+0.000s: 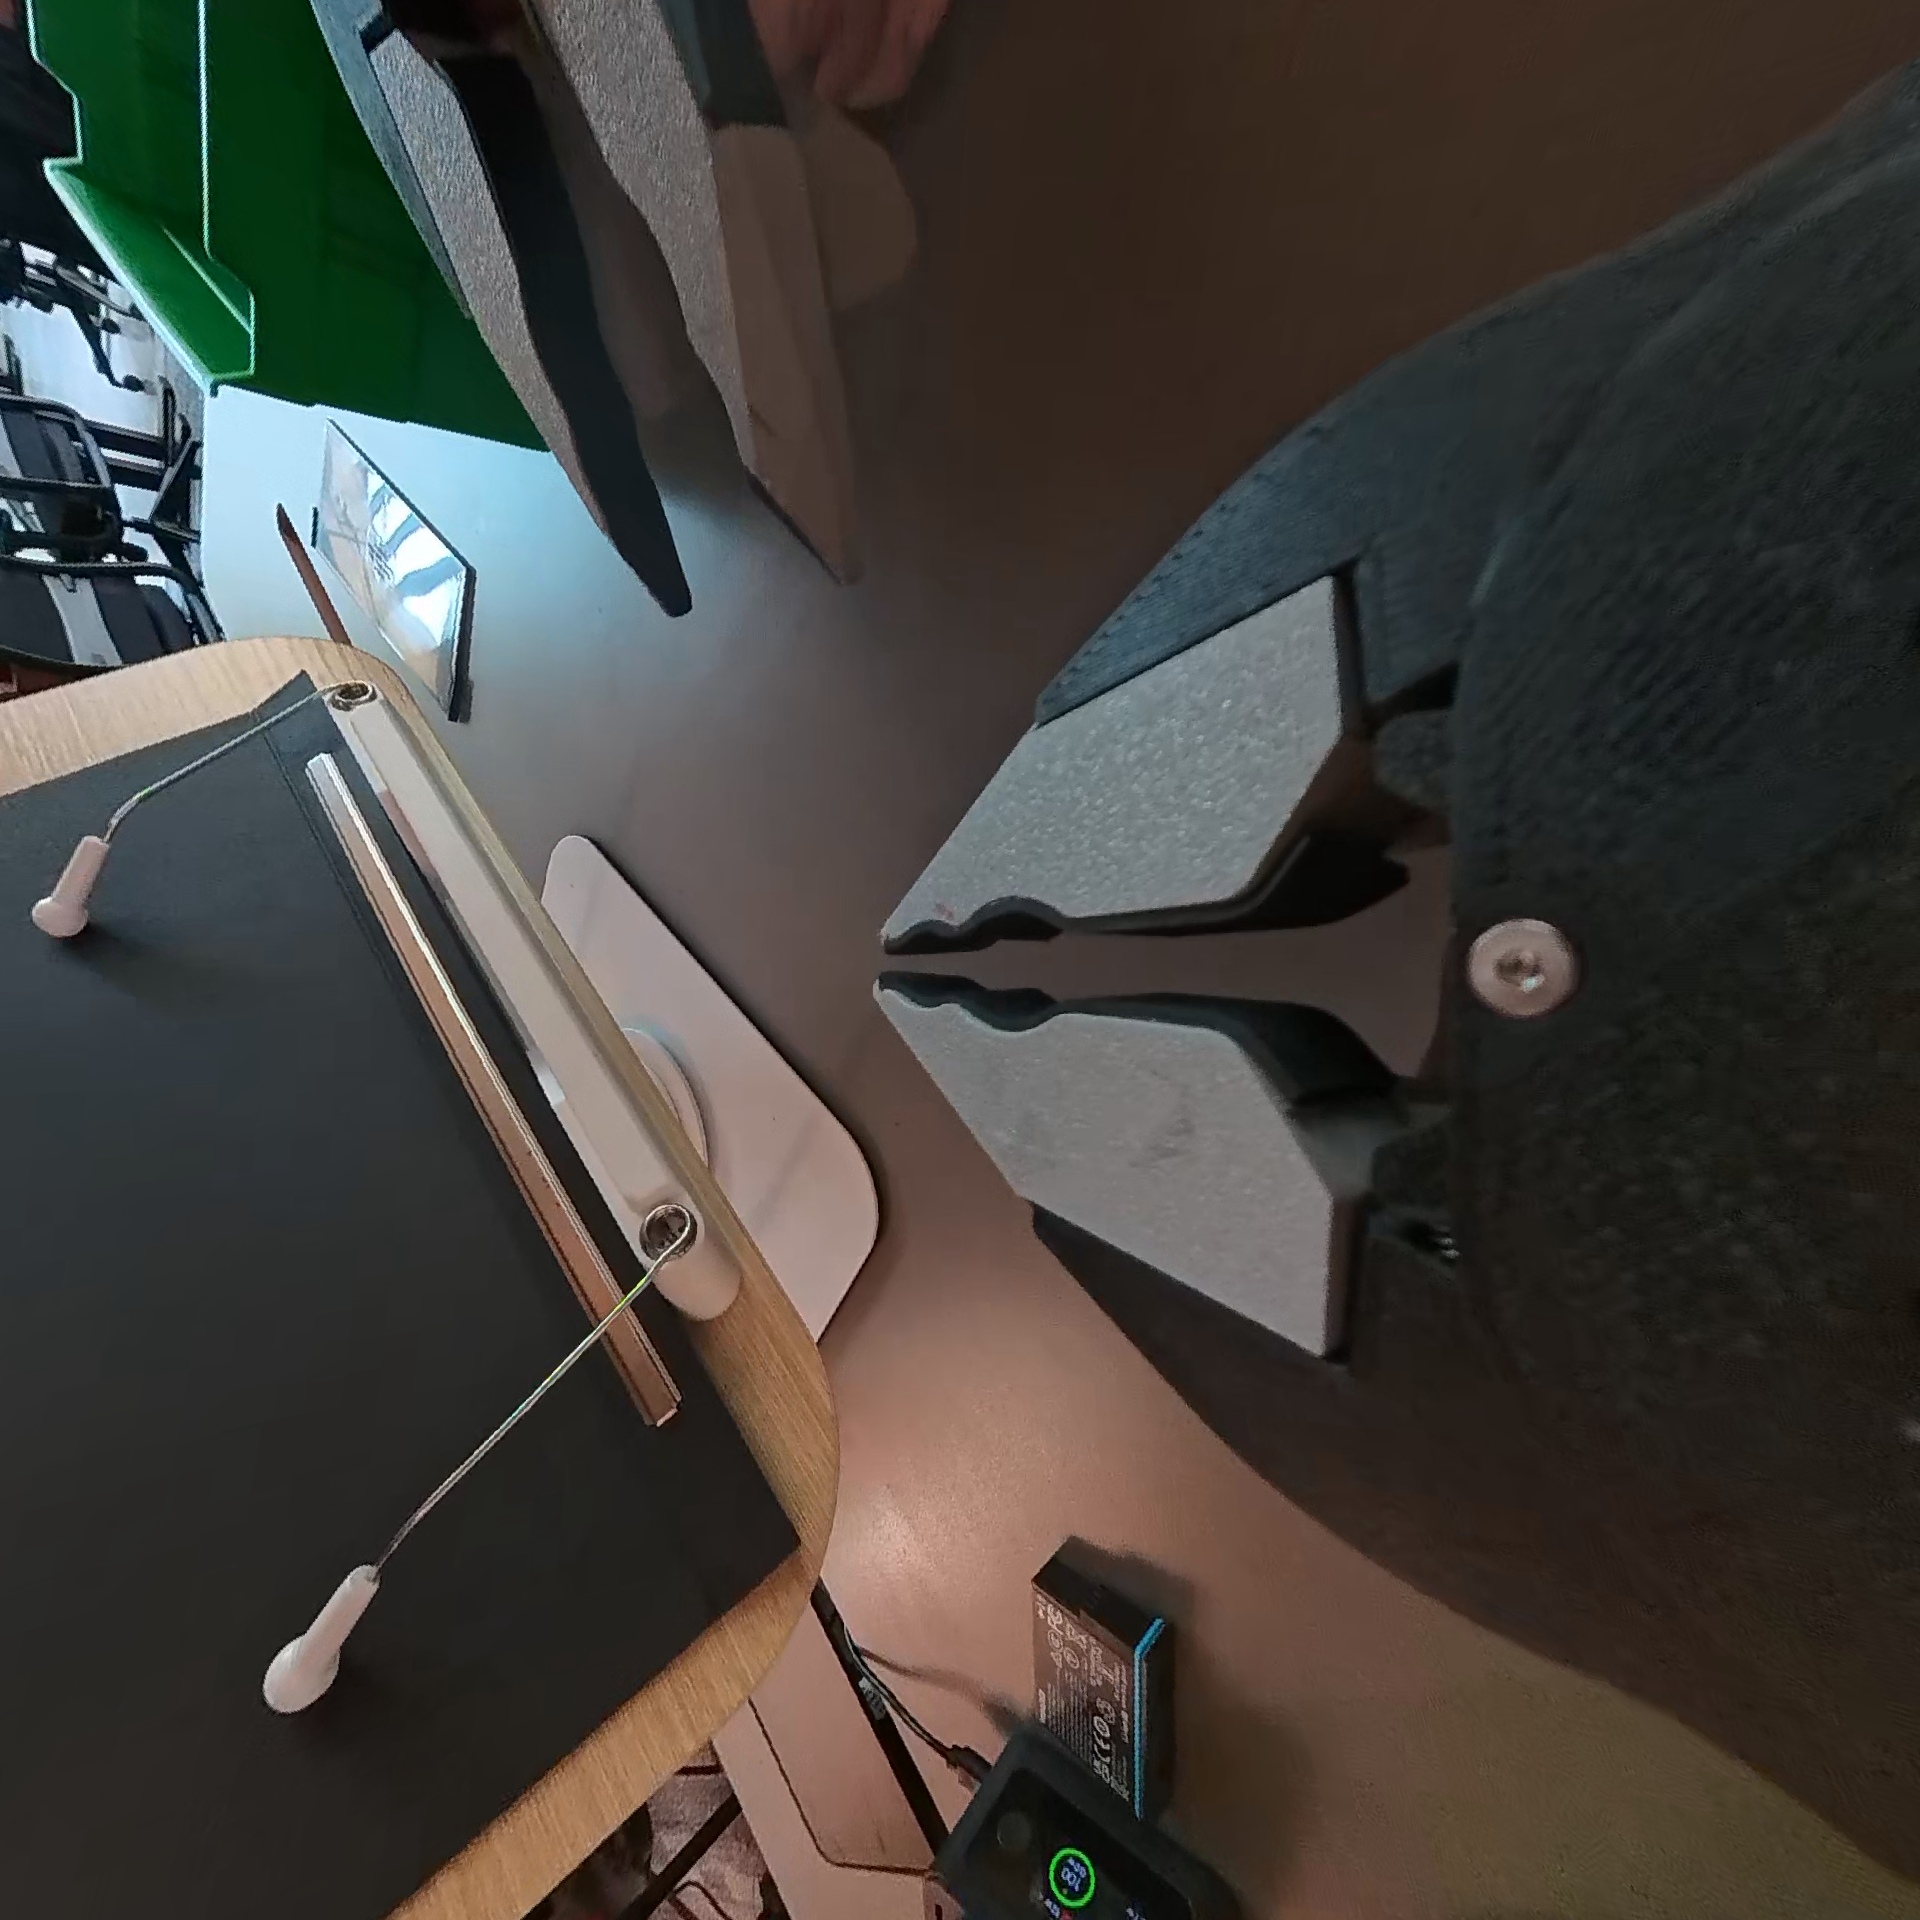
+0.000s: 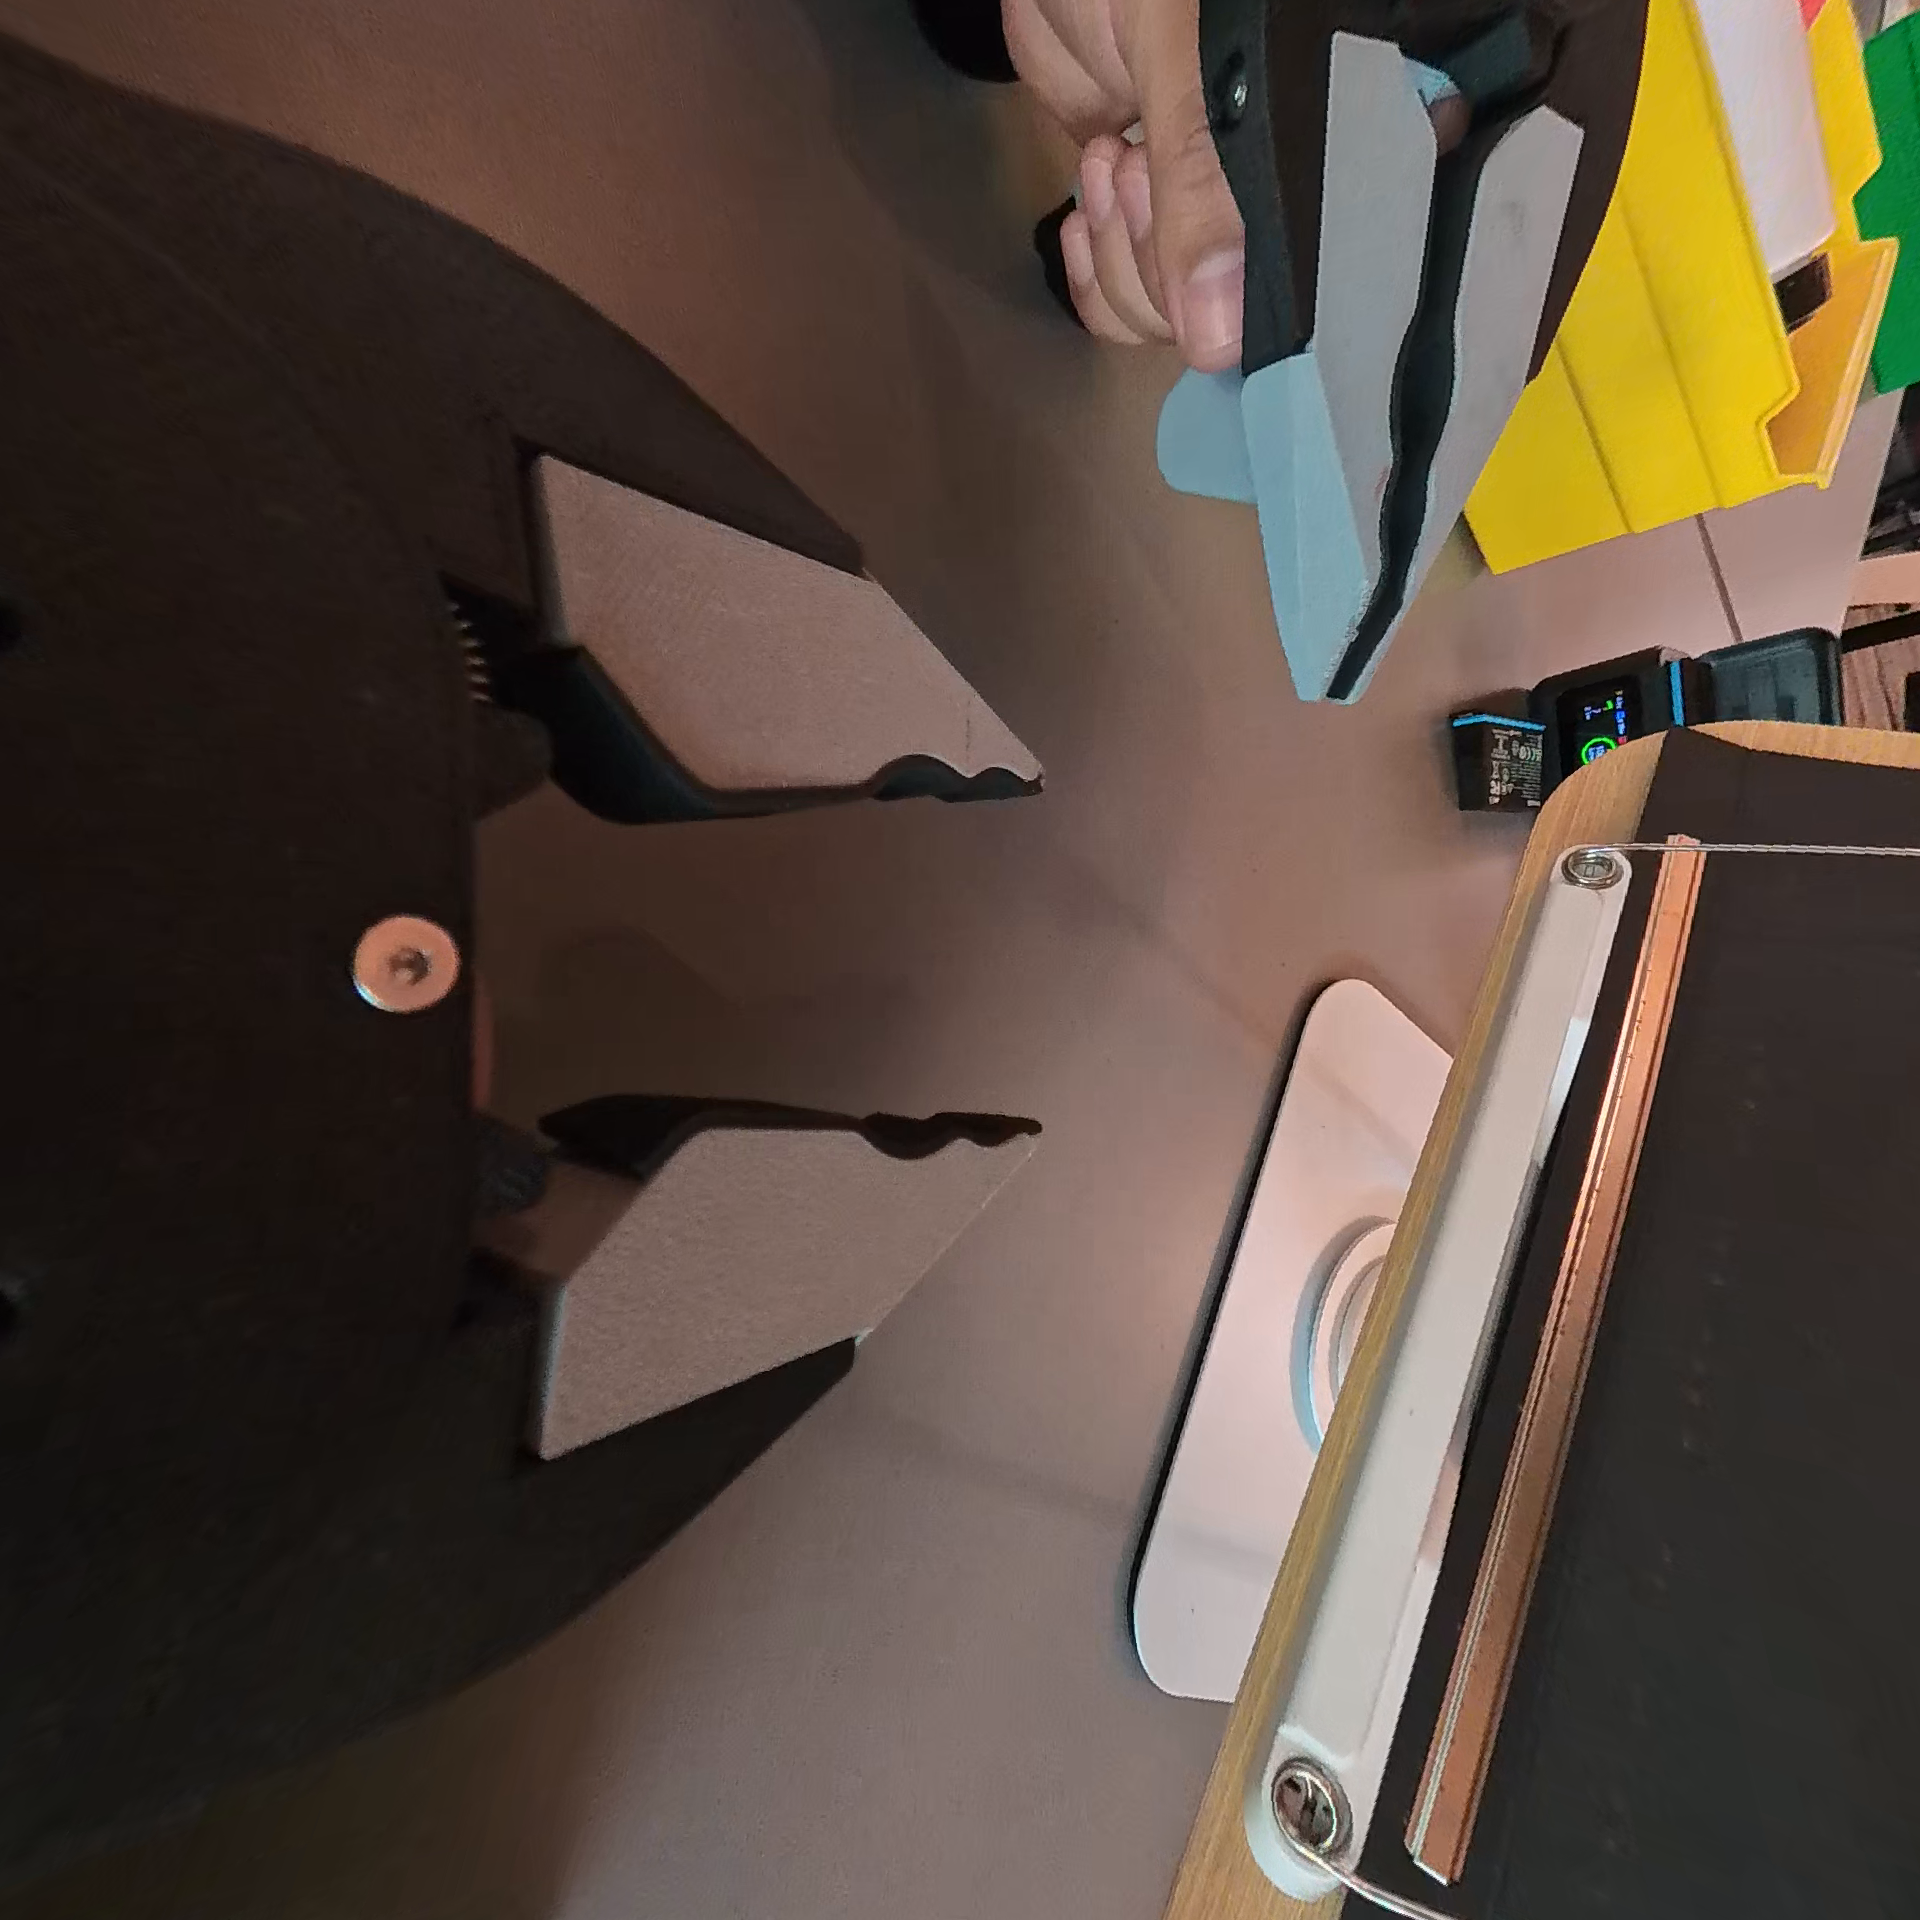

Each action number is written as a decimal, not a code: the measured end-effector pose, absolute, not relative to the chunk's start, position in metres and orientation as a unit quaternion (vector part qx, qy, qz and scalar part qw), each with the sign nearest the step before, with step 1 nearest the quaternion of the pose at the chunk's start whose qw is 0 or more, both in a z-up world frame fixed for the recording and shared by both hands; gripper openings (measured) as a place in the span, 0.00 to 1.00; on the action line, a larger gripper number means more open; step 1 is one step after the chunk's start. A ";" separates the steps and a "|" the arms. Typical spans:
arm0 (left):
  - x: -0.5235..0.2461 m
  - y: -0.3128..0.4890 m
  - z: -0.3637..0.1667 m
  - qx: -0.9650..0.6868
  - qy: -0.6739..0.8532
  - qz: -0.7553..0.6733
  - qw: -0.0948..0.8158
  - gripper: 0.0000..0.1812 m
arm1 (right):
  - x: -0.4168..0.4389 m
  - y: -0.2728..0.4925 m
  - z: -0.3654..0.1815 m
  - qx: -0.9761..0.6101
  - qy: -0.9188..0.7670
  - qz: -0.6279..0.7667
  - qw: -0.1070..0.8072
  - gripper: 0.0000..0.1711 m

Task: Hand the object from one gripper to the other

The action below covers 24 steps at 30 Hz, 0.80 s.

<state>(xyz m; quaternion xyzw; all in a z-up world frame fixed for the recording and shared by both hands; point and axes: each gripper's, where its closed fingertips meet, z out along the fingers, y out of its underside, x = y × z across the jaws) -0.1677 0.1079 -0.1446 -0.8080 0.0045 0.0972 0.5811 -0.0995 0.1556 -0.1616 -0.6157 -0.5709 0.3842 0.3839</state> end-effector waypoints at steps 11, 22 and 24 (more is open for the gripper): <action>-0.166 0.108 -0.145 -0.809 0.011 0.103 0.579 0.00 | -0.100 0.154 -0.163 -0.618 -0.572 0.385 0.378 0.32; -0.164 0.108 -0.145 -0.810 0.012 0.091 0.580 0.00 | -0.100 0.154 -0.164 -0.618 -0.574 0.384 0.376 0.30; -0.164 0.108 -0.145 -0.809 0.011 0.091 0.581 0.00 | -0.100 0.153 -0.164 -0.617 -0.575 0.383 0.375 0.30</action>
